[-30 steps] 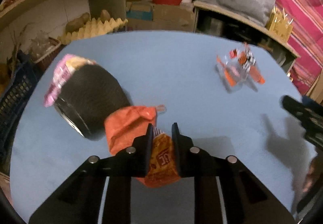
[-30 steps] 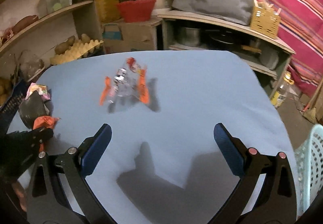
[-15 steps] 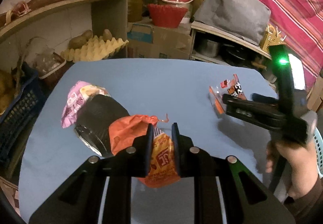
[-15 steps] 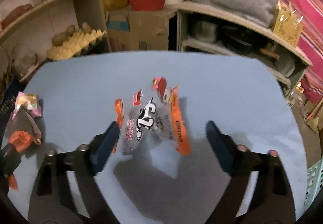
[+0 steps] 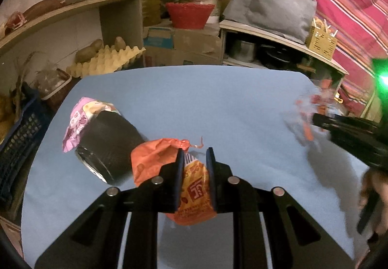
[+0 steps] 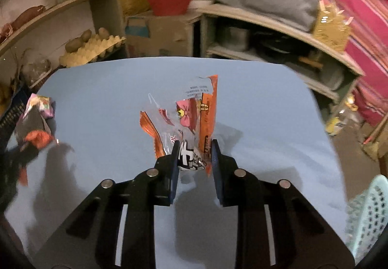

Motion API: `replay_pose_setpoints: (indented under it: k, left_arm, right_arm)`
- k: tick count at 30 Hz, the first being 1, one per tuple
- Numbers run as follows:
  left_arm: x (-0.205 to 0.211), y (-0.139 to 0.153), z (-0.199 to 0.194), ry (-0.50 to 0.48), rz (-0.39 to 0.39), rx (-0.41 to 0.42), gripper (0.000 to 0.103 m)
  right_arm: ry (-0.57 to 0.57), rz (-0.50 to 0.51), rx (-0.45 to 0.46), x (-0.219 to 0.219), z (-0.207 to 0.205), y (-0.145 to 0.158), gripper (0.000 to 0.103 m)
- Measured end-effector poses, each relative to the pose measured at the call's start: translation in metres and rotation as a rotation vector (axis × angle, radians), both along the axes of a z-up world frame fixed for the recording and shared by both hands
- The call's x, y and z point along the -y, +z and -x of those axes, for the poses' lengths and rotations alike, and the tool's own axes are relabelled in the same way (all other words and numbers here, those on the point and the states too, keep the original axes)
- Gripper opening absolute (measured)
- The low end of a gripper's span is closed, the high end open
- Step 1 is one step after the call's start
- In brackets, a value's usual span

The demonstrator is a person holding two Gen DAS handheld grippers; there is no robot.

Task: Collect trash
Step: 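Carry the orange bag and clear wrapper over the basket and open both tools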

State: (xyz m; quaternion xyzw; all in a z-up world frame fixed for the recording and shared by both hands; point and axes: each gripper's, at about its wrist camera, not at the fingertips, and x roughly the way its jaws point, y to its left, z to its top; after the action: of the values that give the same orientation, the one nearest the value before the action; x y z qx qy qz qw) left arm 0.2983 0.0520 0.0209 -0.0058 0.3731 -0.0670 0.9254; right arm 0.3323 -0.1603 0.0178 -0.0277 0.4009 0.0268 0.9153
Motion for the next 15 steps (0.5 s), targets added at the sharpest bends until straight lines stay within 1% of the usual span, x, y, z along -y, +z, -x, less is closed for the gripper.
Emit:
replay_pose_setpoints:
  k: [2,6,10,12,15]
  left_arm:
    - [0.006,-0.001,0.004,-0.012,-0.008,0.007,0.019]
    - [0.011,-0.006,0.011,-0.023,-0.035,0.027,0.019]
    - [0.01,-0.014,0.016,-0.003,-0.05,0.027,0.019]
    - [0.009,-0.019,0.018,0.015,-0.068,0.025,0.019]
    - [0.01,-0.023,0.024,0.022,-0.071,0.012,0.019]
  right_arm:
    - [-0.013,0.005,0.011,0.017,0.02,0.006,0.025]
    - [-0.06,-0.017,0.048,0.056,0.064,0.014,0.025]
    - [-0.11,-0.071,0.083,0.092,0.099,0.013,0.025]
    - [-0.12,-0.086,0.067,0.107,0.106,0.009,0.025]
    - [-0.123,-0.088,0.099,0.121,0.115,0.016,0.025]
